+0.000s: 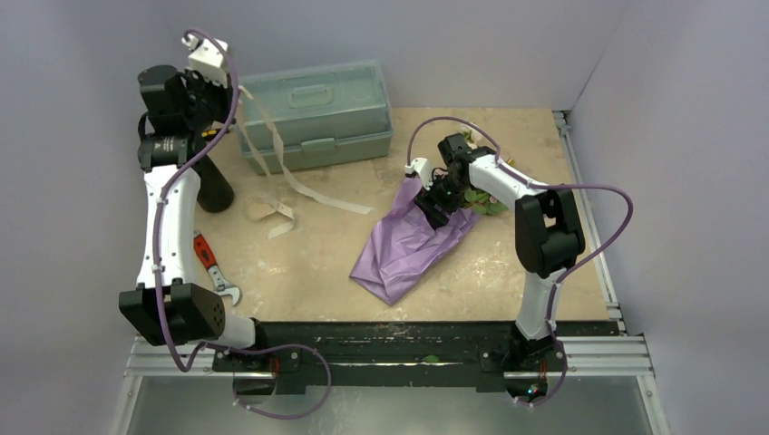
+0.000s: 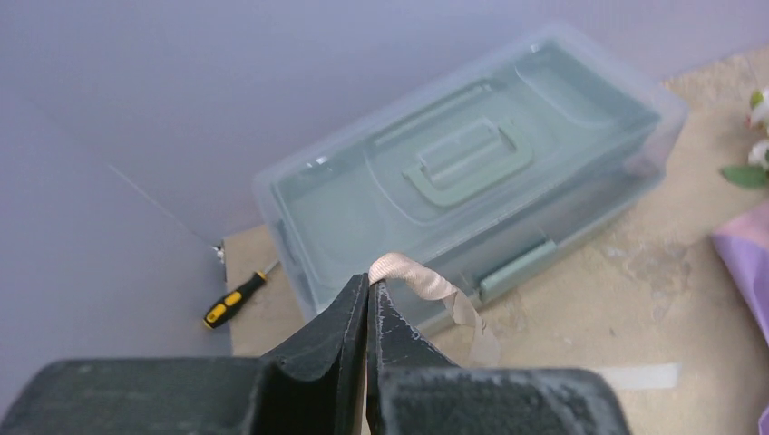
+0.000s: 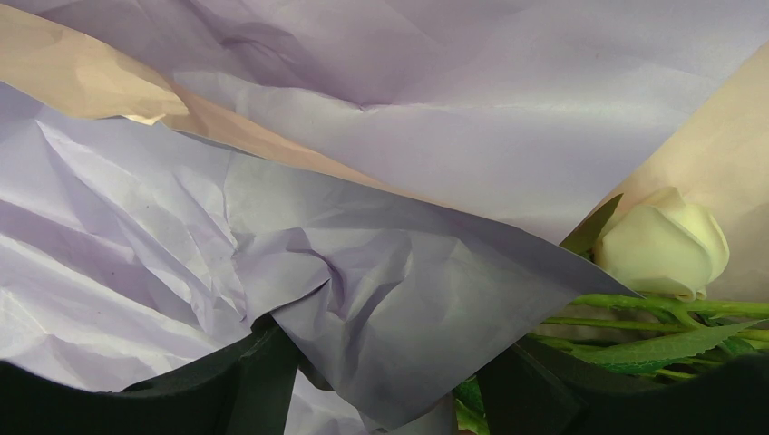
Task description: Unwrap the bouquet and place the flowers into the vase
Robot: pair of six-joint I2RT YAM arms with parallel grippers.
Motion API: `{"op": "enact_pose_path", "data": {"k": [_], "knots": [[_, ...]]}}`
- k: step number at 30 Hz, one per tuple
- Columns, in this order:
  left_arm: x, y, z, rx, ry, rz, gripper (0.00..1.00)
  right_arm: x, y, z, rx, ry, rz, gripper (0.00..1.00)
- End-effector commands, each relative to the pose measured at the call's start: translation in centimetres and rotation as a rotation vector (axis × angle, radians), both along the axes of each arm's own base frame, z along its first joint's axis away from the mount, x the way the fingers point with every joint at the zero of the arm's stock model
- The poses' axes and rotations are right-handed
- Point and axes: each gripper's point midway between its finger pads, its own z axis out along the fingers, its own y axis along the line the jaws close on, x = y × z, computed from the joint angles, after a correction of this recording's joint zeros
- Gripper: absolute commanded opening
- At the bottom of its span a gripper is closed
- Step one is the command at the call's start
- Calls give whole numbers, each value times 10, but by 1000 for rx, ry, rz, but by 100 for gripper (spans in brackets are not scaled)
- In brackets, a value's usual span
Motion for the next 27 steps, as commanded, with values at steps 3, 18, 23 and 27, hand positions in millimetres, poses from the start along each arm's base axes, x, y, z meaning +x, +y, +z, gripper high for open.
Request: {"op": "enact_pose_path", "data": {"k": [3, 18, 23, 27], "knots": [[-9, 34, 80, -54, -162, 177, 0, 12, 0, 4, 5, -30, 10, 70], [-25, 41, 75, 151, -106, 144, 0, 22, 3, 6, 7, -53, 19, 70], [-31, 40, 18, 176, 36, 110, 0, 37, 6, 9, 2, -80, 24, 70], [-33, 44, -20, 196, 126, 111, 0, 45, 7, 10, -6, -94, 42, 70]]}}
